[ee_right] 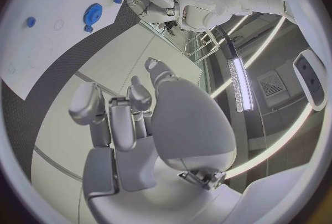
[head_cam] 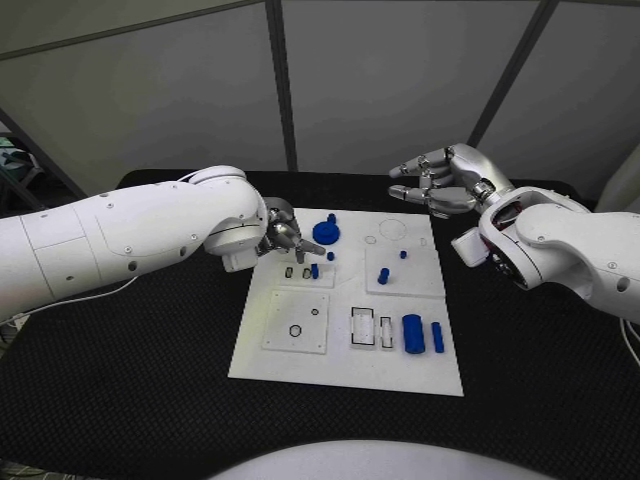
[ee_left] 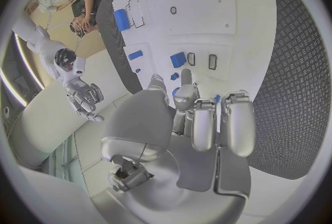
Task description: Assemble the parts on the task board
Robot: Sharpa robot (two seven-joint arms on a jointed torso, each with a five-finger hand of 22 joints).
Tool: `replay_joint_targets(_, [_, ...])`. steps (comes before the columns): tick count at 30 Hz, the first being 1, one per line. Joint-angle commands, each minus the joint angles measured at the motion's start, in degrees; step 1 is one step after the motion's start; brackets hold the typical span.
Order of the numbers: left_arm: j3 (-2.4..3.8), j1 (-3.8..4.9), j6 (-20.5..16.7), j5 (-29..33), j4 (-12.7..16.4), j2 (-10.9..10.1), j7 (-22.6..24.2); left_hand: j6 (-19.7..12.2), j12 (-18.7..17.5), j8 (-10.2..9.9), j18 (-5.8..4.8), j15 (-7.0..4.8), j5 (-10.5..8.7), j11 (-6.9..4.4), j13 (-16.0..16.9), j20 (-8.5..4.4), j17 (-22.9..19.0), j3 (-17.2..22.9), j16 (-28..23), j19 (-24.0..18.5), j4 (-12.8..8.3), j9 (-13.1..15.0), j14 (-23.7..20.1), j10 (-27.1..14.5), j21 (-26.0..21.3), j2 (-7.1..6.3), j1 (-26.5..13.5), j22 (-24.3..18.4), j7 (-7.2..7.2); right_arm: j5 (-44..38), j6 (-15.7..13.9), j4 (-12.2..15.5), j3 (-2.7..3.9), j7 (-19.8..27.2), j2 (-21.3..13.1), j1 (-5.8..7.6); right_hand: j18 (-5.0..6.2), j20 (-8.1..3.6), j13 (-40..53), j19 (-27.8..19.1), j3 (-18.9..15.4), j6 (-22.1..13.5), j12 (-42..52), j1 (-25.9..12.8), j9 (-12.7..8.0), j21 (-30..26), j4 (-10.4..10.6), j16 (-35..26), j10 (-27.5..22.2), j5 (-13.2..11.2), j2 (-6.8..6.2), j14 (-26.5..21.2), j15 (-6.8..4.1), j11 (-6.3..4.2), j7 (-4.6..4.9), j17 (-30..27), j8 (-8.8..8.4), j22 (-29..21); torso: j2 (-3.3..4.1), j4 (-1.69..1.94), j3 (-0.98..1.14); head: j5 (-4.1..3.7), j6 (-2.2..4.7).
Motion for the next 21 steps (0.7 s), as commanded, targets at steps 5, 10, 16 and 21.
replay_joint_targets(5, [-0.23,0.23,2.7,-1.6,-1.1,1.3,-1.9,-0.2,0.3,0.6,-5.21,-0.14,-0.06,-0.09,0.2,-0.23,13.7,-0.5,0.4,1.6,0.0,0.5,5.4,0.6,0.5,0.64,0.0,4.9,-0.26,0.5,-0.5,0.0,0.04,-0.3,0.2,0.15,0.38,0.09,-0.2,-0.5,0.4,0.0,-0.3,-0.1,-0.1,-0.3,-0.1,-0.5,-0.4,0.4,-0.07,2.2,-0.25,-0.04,-0.13,-0.2,0.15,-0.2,0.05,-0.03,-0.04,0.22,-0.36])
replay_joint_targets(10, [-0.29,0.25,3.3,-1.7,-1.8,2.0,-2.1,-0.3,0.3,0.7,-5.22,-0.14,-0.04,-0.11,0.2,-0.24,13.7,-0.6,0.4,1.6,0.0,0.7,5.4,0.5,0.5,0.65,0.1,4.9,-0.27,0.5,-0.6,-0.1,0.04,-0.4,0.2,0.15,0.39,0.08,-0.3,-0.5,0.5,0.0,-0.3,-0.1,-0.1,-0.4,-0.1,-0.5,-0.4,0.6,-0.09,2.2,-0.26,-0.04,-0.14,-0.2,0.14,-0.3,0.09,0.00,-0.03,0.19,-0.49])
replay_joint_targets(16, [-0.39,0.25,3.8,-1.7,-2.6,2.8,-2.2,-0.4,0.3,0.8,-5.23,-0.16,-0.01,-0.12,0.2,-0.25,13.7,-0.7,0.4,1.6,-0.1,1.0,5.4,0.5,0.5,0.67,0.2,5.0,-0.28,0.5,-0.6,-0.1,0.04,-0.4,0.3,0.15,0.40,0.07,-0.4,-0.5,0.5,0.0,-0.4,-0.1,-0.1,-0.5,-0.1,-0.5,-0.5,0.7,-0.09,2.2,-0.26,-0.04,-0.13,-0.2,0.13,-0.4,0.09,-0.04,0.00,0.19,-0.71])
replay_joint_targets(21, [-0.49,0.25,4.2,-1.7,-3.2,3.4,-2.2,-0.6,0.4,1.1,-5.24,-0.17,0.03,-0.13,0.3,-0.27,13.8,-0.8,0.5,1.6,-0.3,1.4,5.5,0.5,0.5,0.70,0.6,5.0,-0.30,0.5,-0.6,-0.1,0.04,-0.5,0.3,0.15,0.40,0.07,-0.4,-0.5,0.5,0.0,-0.4,-0.1,-0.1,-0.5,-0.1,-0.5,-0.5,0.7,-0.09,2.2,-0.26,-0.04,-0.13,-0.2,0.13,-0.4,0.08,-0.01,-0.02,0.17,-0.84])
